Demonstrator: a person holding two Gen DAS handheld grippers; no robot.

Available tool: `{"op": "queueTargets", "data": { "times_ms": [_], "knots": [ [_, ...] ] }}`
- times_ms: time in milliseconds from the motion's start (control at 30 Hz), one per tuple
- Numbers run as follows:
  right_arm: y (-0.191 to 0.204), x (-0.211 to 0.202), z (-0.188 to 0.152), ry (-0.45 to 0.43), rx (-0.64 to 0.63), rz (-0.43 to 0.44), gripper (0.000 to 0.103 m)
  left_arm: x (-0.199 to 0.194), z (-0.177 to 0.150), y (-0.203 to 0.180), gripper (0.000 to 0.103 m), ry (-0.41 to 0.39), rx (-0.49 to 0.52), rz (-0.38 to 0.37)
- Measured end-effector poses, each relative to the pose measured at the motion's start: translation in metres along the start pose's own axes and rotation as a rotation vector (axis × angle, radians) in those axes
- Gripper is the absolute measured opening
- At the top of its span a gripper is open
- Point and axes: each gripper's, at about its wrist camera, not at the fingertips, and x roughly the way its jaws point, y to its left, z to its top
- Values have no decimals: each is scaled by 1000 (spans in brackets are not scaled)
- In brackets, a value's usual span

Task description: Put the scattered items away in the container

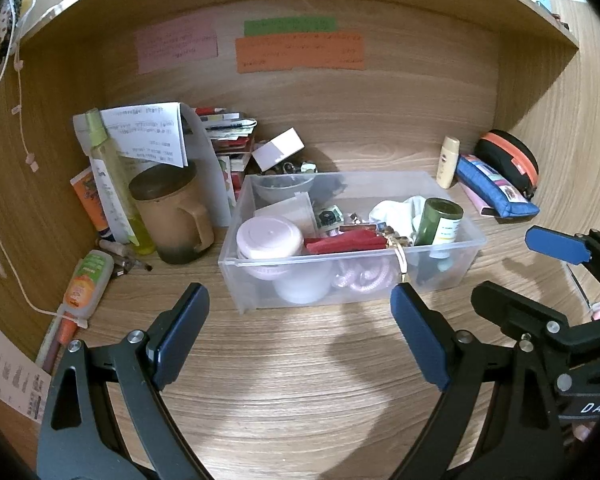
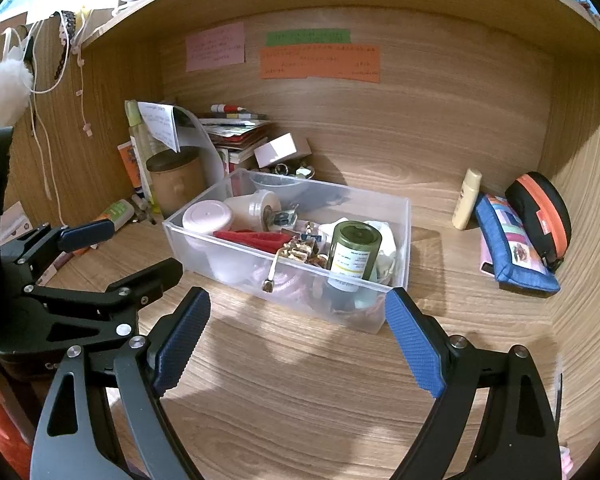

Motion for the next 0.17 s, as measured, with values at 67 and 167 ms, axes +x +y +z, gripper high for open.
{"op": "queueTargets", "data": {
  "times_ms": [67,167],
  "knots": [
    [-2,0,0,1,8,3,88,0,0,0,93,7,-3,-10],
    [-3,-2,0,-2,20,-4,88,2,1,1,93,25,-11,-30]
  ]
}}
